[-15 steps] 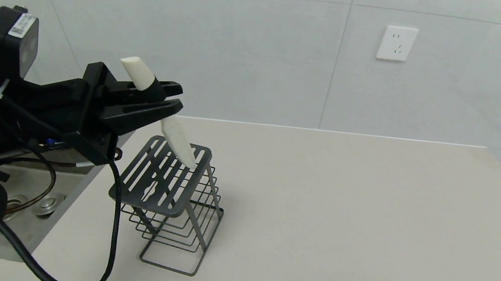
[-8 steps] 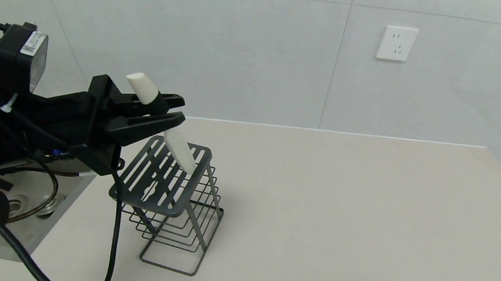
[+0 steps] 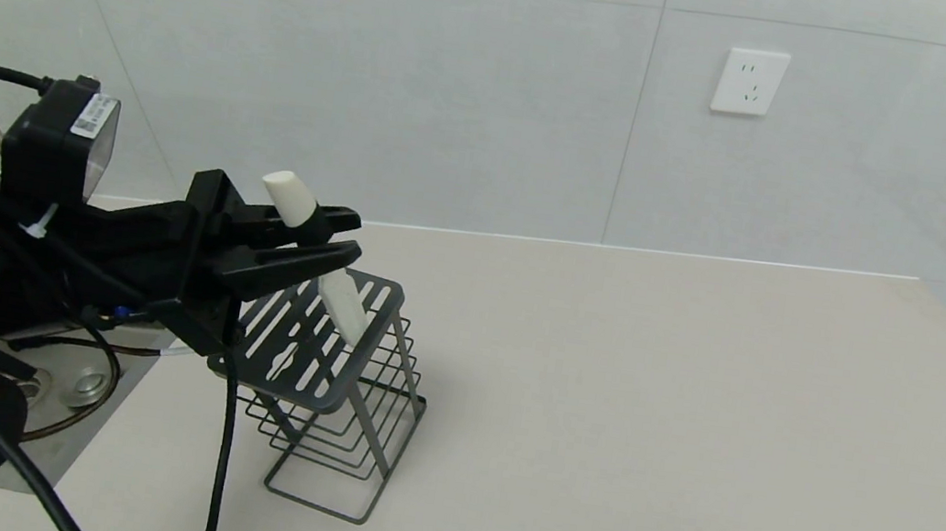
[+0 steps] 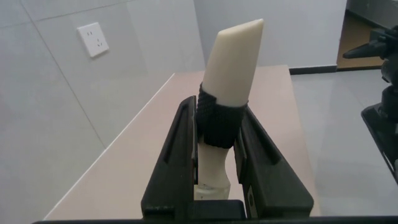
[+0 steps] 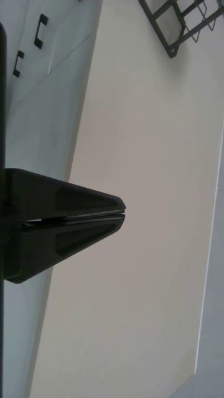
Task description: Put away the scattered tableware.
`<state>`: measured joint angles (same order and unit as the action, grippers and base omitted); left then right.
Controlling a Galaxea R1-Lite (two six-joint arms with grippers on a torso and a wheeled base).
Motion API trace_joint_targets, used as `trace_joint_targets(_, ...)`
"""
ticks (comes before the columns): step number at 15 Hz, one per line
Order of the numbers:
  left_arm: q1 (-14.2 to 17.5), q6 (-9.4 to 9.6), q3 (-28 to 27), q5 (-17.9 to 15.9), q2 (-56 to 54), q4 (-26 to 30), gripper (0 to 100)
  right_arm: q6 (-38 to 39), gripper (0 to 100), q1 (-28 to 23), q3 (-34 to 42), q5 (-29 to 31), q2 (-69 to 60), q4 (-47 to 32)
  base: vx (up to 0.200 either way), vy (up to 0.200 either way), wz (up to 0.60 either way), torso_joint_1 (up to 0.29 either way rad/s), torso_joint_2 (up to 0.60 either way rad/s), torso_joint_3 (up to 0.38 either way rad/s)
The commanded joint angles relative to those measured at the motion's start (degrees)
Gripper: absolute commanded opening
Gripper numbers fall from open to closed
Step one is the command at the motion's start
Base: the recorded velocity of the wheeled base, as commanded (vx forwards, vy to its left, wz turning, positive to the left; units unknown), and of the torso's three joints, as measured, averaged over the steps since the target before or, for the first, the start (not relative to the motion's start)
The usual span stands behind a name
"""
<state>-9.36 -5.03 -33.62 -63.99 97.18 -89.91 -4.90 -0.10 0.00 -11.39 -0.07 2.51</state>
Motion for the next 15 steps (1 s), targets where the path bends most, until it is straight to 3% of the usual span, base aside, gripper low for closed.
trace_joint_targets(1, -0.04, 1.26, 0.14, 0.0, 1.08, -0.09, 0, -0.11, 0, 0.01, 0.0, -0.04, 0.07, -0.05, 0.0, 0.0, 0.0, 0.0, 0.0, 0.0)
trace_joint_targets(5, -0.04, 3.19, 0.22, 0.0, 2.57, -0.09, 0, -0.11, 0, 0.01, 0.0, -0.04, 0.07, -0.05, 0.0, 0.0, 0.0, 0.0, 0.0, 0.0)
trace_joint_targets(11, -0.04, 3.45, 1.81, 0.0, 3.19, -0.09, 0, -0.11, 0, 0.01, 0.0, -0.04, 0.07, 0.04, 0.0, 0.0, 0.0, 0.0, 0.0, 0.0)
trace_joint_targets(15, -0.04, 5.47, 2.07, 0.0, 5.12, -0.09, 0, -0.11, 0, 0.01, 0.0, -0.04, 0.07, -0.05, 0.0, 0.0, 0.0, 0.0, 0.0, 0.0)
